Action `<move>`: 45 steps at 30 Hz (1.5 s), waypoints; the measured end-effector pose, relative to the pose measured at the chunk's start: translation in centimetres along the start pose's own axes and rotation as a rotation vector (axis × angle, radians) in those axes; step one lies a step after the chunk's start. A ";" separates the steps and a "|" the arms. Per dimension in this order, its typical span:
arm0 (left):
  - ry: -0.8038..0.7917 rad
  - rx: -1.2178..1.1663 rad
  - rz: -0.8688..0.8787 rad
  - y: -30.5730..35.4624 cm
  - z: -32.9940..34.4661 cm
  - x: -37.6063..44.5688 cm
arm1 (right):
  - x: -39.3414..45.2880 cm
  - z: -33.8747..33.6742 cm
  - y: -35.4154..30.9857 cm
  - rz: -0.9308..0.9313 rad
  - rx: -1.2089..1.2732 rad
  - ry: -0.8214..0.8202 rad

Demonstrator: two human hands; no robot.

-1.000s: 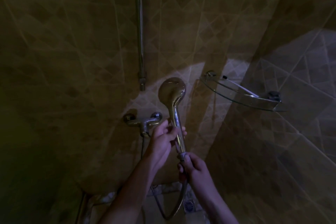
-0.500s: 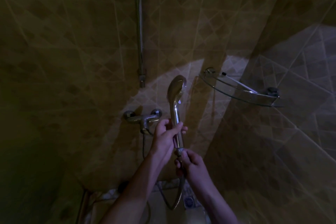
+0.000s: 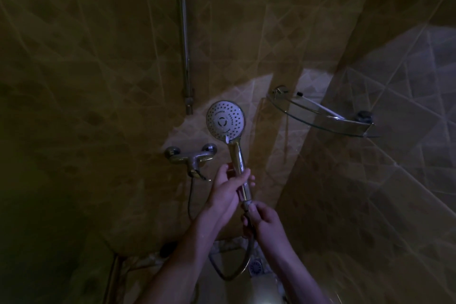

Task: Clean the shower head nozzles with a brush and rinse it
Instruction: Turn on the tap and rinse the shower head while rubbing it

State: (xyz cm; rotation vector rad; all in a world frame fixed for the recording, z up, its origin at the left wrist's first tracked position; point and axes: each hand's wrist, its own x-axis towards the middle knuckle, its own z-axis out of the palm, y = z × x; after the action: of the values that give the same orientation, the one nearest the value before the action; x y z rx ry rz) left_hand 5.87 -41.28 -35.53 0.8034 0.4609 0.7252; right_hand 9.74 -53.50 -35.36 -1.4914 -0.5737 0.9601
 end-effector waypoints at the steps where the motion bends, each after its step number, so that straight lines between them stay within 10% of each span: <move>1: 0.004 0.023 0.011 -0.1 -0.2 0.1 | -0.1 -0.1 0.1 0.011 0.011 -0.005; 20: 0.076 0.110 -0.035 0.2 0.4 -1.1 | -0.5 -0.5 0.7 0.037 0.047 -0.011; 30: -0.145 -0.141 -0.150 0.5 -1.1 -0.7 | -0.9 -0.4 0.9 -0.040 -0.037 0.011; 45: 0.066 0.139 -0.059 -0.1 -0.2 -0.9 | -1.2 0.2 0.2 0.000 -0.059 0.011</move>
State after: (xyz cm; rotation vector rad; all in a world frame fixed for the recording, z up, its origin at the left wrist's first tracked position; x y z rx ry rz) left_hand 5.18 -41.94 -35.63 0.8945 0.5967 0.6717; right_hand 8.87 -54.43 -35.26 -1.5485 -0.5983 0.9413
